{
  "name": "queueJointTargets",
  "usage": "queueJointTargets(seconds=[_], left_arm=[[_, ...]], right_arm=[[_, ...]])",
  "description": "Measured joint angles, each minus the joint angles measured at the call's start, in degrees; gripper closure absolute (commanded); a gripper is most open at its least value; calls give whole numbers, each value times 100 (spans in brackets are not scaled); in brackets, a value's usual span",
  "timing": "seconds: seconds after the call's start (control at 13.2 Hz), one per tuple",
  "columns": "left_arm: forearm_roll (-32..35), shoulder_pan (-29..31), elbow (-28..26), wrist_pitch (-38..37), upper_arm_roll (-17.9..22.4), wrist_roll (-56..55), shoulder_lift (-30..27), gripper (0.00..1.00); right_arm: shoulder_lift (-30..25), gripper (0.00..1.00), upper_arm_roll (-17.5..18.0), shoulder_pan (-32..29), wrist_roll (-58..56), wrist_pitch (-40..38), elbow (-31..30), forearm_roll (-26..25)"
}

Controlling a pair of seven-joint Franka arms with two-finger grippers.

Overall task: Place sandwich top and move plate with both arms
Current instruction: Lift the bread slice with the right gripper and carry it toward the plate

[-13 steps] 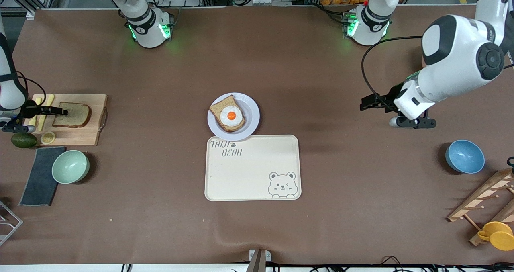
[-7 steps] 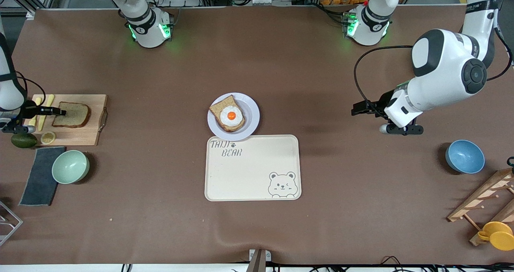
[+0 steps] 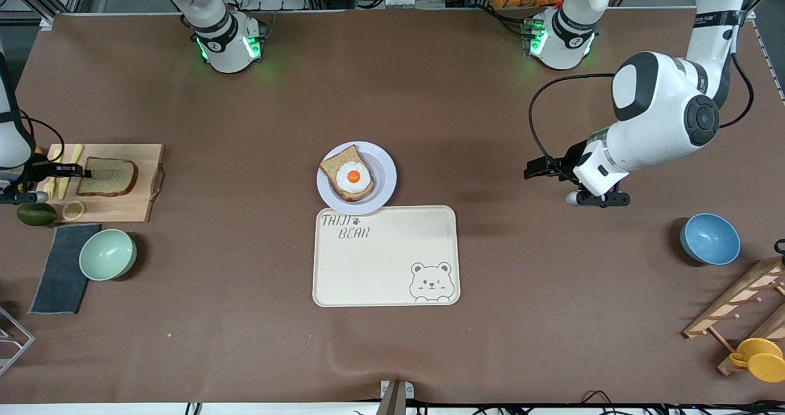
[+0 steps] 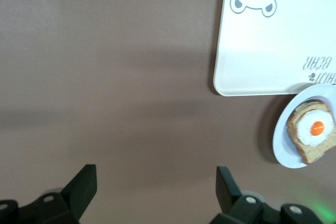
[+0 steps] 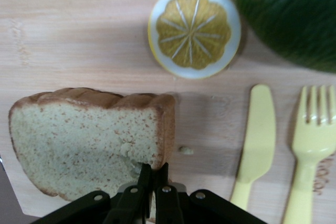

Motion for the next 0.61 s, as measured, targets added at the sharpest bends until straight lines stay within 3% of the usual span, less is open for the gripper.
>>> queueJointTargets(seconds=[0.61], left_arm=[[-576, 3, -133, 110, -2, 0, 104, 0]], right_arm=[[-78, 100, 142, 6, -108, -1167, 863, 53]])
